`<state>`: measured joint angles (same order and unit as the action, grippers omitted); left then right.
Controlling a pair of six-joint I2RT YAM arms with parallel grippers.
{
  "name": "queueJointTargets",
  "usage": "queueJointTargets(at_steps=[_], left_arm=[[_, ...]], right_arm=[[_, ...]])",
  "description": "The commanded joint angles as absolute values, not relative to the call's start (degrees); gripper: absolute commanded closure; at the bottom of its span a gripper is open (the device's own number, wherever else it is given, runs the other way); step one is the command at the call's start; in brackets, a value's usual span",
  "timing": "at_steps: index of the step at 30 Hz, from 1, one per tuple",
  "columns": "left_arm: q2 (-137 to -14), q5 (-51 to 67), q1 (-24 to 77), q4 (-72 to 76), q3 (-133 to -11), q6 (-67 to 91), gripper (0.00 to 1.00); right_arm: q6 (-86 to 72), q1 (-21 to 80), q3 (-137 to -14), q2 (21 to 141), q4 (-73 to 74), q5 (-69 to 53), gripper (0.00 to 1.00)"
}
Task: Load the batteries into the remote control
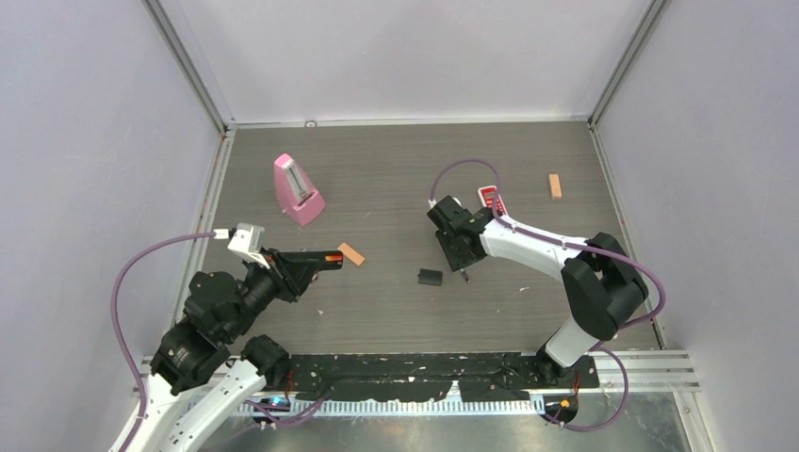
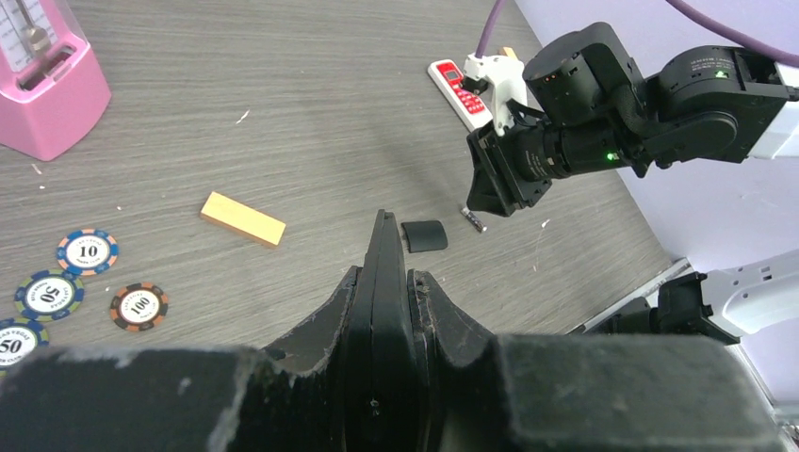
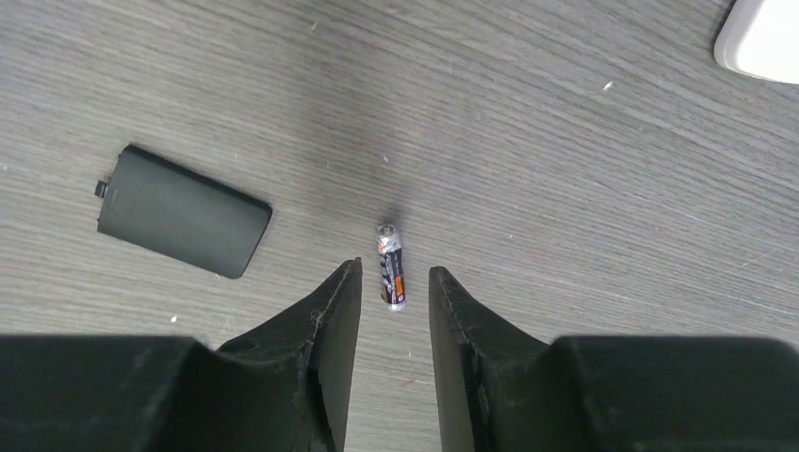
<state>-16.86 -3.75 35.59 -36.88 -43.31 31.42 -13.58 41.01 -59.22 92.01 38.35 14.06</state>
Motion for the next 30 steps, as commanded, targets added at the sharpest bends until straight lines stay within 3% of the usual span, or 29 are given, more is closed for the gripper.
queueJointTargets(at_steps=[1, 17, 21, 25, 30], left_arm=[[-17.62, -2.32, 35.44, -33.41, -42.79, 32.73, 1.0], [-18.35, -0.31, 35.39, -32.01, -40.8, 34.7, 1.0], [-18.82, -0.26, 35.46, -31.93, -40.71, 34.89, 1.0], [-19.6, 2.28, 35.39, -31.67, -40.54, 35.82, 1.0], [-20.79, 5.37, 35.48, -30.99, -39.44, 38.65, 1.0]], right_arm=[[-16.73, 40.6, -58.26, 93.18, 34.93, 15.47, 0.62], [-17.01, 37.15, -55.23, 96.01, 32.17, 10.07, 0.67], [-15.9, 35.24, -54.29, 96.9, 31.47, 6.23, 0.75], [-15.64, 33.95, -53.73, 96.73, 30.85, 4.16, 0.94], [-15.19, 33.96, -52.92, 92.27, 29.8, 3.08, 0.95]])
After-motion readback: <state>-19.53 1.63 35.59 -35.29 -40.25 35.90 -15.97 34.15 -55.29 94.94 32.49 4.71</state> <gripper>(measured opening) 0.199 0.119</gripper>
